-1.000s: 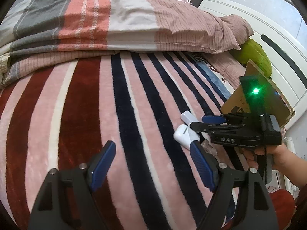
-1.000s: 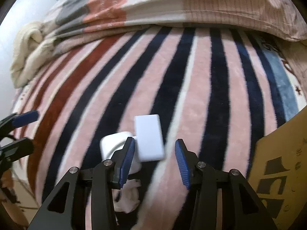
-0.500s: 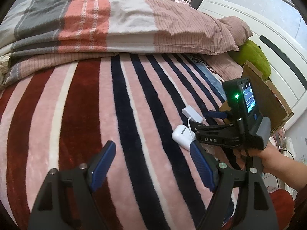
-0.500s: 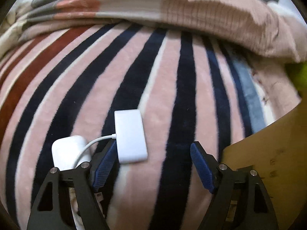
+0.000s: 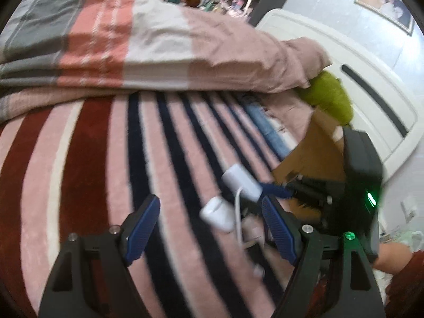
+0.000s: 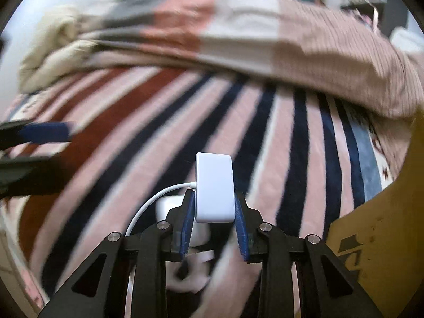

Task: Organize rigid objects
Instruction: 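Grasp the white charger block with the right gripper and lift it, then lower the charger with its cable into the box, open the right gripper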

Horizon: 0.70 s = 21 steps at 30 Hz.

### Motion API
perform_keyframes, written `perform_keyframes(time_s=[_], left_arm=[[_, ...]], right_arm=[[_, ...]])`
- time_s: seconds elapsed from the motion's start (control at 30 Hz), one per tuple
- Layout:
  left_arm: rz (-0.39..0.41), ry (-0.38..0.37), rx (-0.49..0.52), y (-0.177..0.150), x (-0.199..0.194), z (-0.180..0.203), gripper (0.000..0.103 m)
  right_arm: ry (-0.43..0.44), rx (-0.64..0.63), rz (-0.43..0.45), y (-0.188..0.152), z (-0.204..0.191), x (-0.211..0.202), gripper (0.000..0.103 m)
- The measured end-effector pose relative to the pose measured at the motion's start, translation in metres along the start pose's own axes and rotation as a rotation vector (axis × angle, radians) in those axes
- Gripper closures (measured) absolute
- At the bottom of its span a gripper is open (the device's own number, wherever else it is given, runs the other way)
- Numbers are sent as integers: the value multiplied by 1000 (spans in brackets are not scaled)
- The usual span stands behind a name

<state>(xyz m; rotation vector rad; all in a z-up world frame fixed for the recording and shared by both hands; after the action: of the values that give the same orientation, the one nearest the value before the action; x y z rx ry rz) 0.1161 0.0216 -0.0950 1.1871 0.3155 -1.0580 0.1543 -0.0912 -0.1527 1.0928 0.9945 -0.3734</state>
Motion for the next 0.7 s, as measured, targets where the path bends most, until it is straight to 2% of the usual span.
perform_keyframes(time_s=[0.07,0.13,0.3,0.37,0.47,0.7], left_arm=[[11,-43,24,7,-3,17,27],[22,-70,44,15,-5,34,32],[19,-161,78,34,-5,69,66],[22,-211,102,46,-4,89,75],[22,-204,150,60,3,117,75],[-39,-199,251,95,42,190,76]], right_arm=[[52,-19,39,2,-10,-25,79],[106,-28,74,4,-16,-49,79],[132,-13,163,12,-7,-102,79],[116,-8,183,16,3,-115,79],[93,23,204,18,27,-130,79],[38,160,216,16,103,-157,79]])
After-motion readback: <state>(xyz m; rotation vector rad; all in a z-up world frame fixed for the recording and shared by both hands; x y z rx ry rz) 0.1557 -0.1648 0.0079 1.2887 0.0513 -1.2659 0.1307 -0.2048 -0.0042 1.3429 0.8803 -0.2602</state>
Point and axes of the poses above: each gripper's, at about its wrist camera, not at the fingertips, and x roughly the way its jaws point, z to its right, y to its top, the point moved 4 cm from there along x, roughly the way its jaws point, and after that the axes turned 3 degrees about -z, right-handed, at the moved point
